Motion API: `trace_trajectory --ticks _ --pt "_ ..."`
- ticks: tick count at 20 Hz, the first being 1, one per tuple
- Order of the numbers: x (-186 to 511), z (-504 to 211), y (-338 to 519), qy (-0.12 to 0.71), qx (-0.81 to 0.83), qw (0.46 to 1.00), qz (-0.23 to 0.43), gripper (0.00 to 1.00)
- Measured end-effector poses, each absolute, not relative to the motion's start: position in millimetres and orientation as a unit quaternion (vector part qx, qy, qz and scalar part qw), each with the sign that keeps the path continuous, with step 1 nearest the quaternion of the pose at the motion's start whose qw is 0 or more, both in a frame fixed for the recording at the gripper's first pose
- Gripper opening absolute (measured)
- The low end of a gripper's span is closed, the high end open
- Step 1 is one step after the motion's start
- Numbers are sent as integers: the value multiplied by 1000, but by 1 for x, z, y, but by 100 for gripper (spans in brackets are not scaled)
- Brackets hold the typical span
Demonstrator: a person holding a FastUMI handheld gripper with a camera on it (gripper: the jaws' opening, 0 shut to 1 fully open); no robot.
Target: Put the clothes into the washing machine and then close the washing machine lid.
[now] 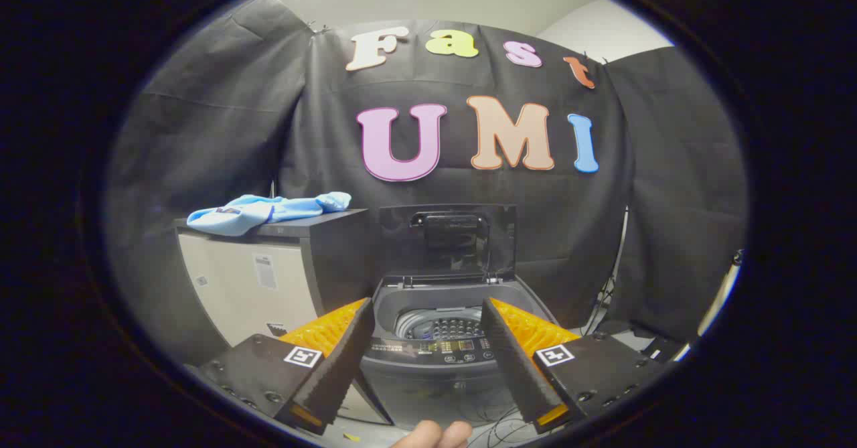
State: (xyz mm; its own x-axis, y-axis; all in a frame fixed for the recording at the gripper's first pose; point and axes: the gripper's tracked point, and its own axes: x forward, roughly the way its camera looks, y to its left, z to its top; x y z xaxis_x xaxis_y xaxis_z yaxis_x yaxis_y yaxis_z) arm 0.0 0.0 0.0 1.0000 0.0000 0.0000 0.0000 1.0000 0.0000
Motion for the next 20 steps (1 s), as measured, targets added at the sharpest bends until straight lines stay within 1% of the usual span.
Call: trace_trajectory --ticks 12,16,20 --pt "3 -4 9 4 0 1000 -6 100" --pt "12 10 22 -12 0 1000 4 100" --pt "21 42 31 -40 5 999 -7 99"
